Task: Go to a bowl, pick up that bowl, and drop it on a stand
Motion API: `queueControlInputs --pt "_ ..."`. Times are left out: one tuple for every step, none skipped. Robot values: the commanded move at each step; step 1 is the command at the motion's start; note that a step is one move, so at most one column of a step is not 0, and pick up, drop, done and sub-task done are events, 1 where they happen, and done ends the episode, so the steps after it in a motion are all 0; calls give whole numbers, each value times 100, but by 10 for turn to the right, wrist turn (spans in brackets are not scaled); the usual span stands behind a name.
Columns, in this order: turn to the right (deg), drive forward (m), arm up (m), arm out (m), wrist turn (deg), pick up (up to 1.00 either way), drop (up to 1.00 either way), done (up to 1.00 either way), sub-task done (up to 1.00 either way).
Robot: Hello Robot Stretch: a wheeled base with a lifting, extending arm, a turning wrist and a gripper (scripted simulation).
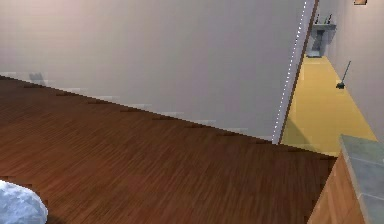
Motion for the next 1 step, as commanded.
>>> queueControlInputs --pt "0 0 0 0 270 0 0 0 0"
